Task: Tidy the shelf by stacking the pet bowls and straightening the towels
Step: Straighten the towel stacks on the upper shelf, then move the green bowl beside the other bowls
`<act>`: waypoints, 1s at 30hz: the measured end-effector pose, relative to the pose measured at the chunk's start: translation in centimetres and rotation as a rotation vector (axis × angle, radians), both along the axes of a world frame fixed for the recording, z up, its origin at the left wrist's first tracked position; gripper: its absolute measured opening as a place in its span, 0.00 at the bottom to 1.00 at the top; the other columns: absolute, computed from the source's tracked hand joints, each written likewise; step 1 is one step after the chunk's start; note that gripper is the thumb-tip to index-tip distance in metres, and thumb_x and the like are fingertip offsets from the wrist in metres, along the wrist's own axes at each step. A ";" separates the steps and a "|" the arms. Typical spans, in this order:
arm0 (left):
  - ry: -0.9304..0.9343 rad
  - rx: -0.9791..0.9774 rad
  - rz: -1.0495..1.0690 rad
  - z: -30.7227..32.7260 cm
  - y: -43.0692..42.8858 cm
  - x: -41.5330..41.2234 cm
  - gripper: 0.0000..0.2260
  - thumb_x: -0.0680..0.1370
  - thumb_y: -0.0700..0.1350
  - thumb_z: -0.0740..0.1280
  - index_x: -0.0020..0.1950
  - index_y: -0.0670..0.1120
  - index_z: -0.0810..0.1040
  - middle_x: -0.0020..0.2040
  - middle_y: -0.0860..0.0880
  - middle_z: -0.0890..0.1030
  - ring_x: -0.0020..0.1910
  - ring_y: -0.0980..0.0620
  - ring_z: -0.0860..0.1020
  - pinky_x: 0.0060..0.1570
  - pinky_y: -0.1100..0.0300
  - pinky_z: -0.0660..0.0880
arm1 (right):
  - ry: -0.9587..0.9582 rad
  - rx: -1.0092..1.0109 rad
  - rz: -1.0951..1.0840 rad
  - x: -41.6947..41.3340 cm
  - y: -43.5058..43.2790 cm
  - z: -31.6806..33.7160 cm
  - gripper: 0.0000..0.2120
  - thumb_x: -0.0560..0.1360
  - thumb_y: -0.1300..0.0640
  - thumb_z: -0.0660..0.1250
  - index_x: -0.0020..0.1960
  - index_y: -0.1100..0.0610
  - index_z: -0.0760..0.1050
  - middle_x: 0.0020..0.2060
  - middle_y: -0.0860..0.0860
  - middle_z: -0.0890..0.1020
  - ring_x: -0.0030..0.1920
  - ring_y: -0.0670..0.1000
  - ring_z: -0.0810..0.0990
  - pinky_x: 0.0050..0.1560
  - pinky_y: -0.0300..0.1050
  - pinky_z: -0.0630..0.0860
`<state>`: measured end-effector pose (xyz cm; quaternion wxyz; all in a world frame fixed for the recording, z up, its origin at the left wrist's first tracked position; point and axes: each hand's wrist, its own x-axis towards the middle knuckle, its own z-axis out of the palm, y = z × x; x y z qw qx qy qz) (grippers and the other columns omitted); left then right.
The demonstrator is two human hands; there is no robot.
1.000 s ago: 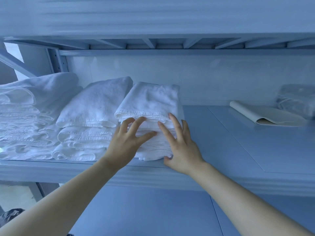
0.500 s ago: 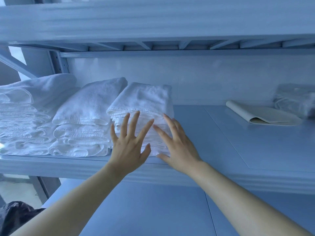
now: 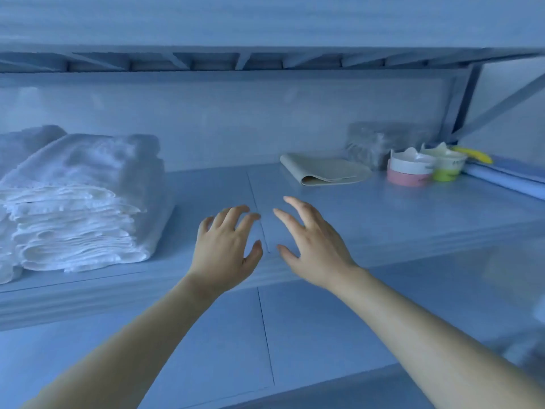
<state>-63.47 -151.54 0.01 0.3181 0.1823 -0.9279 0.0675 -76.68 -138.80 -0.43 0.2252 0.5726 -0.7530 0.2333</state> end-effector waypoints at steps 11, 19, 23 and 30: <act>-0.003 0.009 -0.359 -0.2 15.0 -17.8 0.21 0.73 0.56 0.55 0.60 0.48 0.74 0.61 0.47 0.74 0.57 0.43 0.75 0.49 0.49 0.72 | -0.089 -0.030 -0.334 -12.7 19.6 -0.9 0.23 0.76 0.53 0.62 0.69 0.57 0.63 0.72 0.52 0.60 0.70 0.52 0.61 0.58 0.53 0.73; -0.024 0.075 -0.565 -0.4 23.7 -30.0 0.16 0.74 0.50 0.64 0.61 0.48 0.74 0.62 0.48 0.73 0.60 0.44 0.73 0.54 0.49 0.69 | -0.088 -0.015 -0.508 -20.8 28.1 -1.1 0.23 0.76 0.53 0.61 0.69 0.58 0.63 0.72 0.53 0.59 0.69 0.53 0.62 0.58 0.52 0.73; -0.042 0.087 -0.632 -0.5 27.0 -36.6 0.17 0.74 0.51 0.61 0.62 0.48 0.73 0.60 0.49 0.76 0.58 0.45 0.74 0.56 0.50 0.67 | -0.079 0.001 -0.561 -26.1 31.4 -1.0 0.23 0.77 0.54 0.61 0.70 0.58 0.62 0.71 0.54 0.61 0.69 0.53 0.62 0.61 0.49 0.71; -0.096 0.106 -0.691 0.9 30.0 -49.1 0.17 0.75 0.52 0.62 0.63 0.50 0.72 0.59 0.51 0.77 0.56 0.46 0.76 0.55 0.51 0.69 | -0.083 0.070 -0.580 -37.8 35.5 0.1 0.19 0.77 0.55 0.61 0.66 0.61 0.68 0.63 0.55 0.70 0.65 0.54 0.67 0.62 0.48 0.69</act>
